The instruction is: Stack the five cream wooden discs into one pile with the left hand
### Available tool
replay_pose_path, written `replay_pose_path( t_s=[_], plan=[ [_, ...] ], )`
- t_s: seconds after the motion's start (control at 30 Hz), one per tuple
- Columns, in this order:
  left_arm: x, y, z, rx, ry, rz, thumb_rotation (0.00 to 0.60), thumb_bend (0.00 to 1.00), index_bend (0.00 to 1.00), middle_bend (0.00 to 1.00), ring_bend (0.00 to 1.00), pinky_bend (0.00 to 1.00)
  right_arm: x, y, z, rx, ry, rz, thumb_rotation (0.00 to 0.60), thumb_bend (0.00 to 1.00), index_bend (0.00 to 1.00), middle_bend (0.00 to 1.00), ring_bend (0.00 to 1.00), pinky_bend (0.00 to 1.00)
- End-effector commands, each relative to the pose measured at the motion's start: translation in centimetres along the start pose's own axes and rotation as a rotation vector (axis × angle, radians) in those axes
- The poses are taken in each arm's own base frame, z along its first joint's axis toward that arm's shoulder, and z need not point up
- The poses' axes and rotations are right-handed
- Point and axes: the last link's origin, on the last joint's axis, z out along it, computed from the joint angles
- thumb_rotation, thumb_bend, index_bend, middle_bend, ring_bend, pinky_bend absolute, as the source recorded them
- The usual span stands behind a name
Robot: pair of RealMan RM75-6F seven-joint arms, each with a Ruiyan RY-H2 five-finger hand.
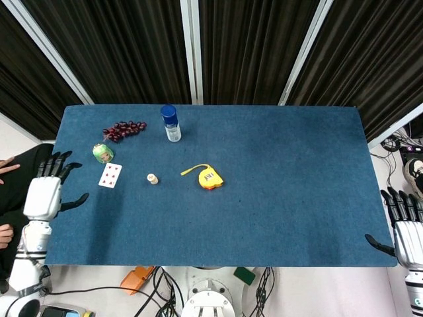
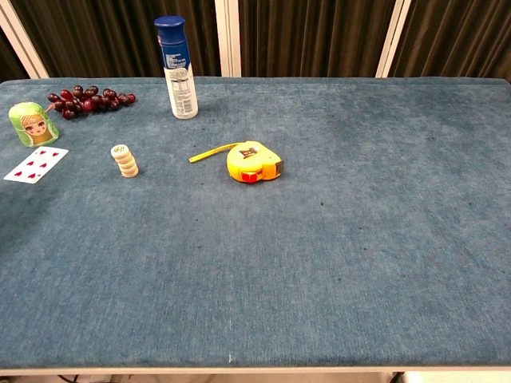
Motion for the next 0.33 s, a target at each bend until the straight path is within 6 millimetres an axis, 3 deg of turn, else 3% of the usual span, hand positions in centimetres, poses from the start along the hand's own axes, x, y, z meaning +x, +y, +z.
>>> replay_pose_path(
  t_s=[0.03,0.17,0.33],
  plan=[
    [0.9,-2.5,-3.2,0.004,-0.019,0.077,0.600,0.14,0.25,0.07,0.00,0.00,-0.2,-0.4,0.0,0.024,-0.012,0.015,0.600,0.21,0.00,0.07,0.00,0.01],
    [1.1,-3.9,-6.0,0.057,-0.027,0.097,0.600,0.13,0.24,0.06,0.00,0.00,0.0,-0.8,0.0,0.042,0.001,0.020,0.600,0.20,0.00,0.06,0.00,0.01],
    [1.0,-4.6,-7.6,0.102,-0.022,0.076,0.600,0.13,0.24,0.06,0.00,0.00,0.1,-1.3,0.0,0.058,0.002,0.037,0.600,0.20,0.00,0.06,0.00,0.01]
  ],
)
